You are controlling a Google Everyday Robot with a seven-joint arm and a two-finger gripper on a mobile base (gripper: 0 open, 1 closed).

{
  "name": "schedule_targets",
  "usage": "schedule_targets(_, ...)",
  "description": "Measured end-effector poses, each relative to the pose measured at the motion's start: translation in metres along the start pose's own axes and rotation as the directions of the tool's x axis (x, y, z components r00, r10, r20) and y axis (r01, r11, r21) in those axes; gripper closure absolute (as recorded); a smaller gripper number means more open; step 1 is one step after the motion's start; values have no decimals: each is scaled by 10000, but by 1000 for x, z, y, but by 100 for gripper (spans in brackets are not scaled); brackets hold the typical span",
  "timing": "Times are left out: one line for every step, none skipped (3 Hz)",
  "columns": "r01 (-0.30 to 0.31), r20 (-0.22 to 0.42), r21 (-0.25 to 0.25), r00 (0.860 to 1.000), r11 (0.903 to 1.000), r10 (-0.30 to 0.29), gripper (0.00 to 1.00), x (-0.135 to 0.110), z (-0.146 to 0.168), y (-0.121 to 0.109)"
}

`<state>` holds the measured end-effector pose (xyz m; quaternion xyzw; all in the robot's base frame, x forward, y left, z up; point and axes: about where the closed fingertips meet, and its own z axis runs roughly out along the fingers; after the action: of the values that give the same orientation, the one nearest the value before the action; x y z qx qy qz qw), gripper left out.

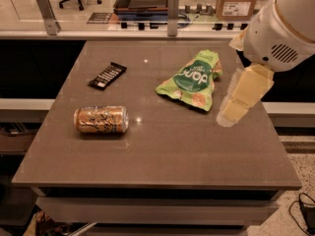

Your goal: Place orange can upright

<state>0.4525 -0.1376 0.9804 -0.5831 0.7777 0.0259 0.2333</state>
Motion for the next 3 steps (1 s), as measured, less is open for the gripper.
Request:
schedule_targets(-54,107,170,9999,9998,52,0,-30,16,13)
schedule_targets(-74,601,266,9982,9996,58,0,-56,30,24)
schedule_targets(241,1175,335,9927,9991,-279,0,-88,42,26)
